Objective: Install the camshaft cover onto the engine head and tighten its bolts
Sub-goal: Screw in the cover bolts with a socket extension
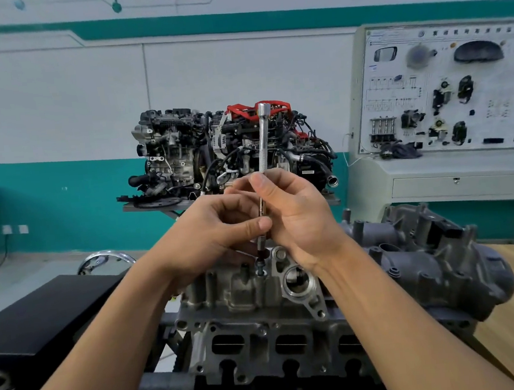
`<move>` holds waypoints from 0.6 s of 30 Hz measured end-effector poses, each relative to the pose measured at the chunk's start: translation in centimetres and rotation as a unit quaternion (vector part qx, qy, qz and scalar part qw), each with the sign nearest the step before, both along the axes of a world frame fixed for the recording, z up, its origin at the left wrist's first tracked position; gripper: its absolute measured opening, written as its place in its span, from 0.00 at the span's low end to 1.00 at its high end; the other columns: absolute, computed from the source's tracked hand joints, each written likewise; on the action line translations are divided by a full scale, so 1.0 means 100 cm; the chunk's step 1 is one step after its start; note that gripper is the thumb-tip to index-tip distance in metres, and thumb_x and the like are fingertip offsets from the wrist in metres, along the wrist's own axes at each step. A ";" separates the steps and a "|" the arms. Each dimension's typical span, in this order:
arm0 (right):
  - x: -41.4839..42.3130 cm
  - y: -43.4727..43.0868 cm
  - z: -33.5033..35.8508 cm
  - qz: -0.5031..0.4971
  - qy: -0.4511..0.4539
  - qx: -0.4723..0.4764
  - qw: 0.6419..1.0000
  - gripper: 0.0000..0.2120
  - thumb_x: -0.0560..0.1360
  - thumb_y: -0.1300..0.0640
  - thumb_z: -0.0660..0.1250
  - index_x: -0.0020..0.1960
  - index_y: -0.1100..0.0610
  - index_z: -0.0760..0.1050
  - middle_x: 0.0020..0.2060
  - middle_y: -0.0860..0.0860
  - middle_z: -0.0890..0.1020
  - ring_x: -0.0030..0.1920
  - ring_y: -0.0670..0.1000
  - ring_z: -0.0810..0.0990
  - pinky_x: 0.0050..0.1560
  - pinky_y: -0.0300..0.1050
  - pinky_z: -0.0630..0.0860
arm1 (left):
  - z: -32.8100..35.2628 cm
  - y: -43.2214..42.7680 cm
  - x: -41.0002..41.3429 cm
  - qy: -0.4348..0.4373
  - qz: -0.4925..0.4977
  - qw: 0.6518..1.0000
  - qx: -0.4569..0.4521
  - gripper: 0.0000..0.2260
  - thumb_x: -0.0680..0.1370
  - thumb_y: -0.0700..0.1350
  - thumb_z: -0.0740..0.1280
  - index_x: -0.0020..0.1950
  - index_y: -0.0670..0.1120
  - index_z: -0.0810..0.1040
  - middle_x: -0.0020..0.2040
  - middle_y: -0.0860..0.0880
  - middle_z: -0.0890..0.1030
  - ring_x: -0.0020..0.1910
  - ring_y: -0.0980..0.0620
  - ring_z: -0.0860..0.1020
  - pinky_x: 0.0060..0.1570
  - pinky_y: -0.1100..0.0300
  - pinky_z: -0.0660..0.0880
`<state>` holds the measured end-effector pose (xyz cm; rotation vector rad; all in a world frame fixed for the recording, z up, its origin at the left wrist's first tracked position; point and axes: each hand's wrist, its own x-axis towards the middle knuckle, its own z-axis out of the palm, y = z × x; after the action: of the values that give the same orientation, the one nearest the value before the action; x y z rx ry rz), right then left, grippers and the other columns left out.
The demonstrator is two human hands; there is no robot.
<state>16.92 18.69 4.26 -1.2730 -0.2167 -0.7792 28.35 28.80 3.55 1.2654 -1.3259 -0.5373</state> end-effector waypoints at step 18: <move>0.000 -0.006 -0.002 0.038 -0.007 0.043 0.998 0.04 0.71 0.59 0.68 0.45 0.59 0.78 0.51 0.53 0.84 0.57 0.58 0.79 0.62 0.67 0.73 | 0.004 0.001 0.002 -0.019 -0.047 0.998 0.037 0.15 0.72 0.51 0.73 0.57 0.48 0.81 0.48 0.42 0.84 0.40 0.48 0.81 0.43 0.55 0.82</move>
<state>16.91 18.07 4.05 -1.1715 -0.2393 -0.7247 28.58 28.87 3.90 1.2849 -1.4140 -0.6353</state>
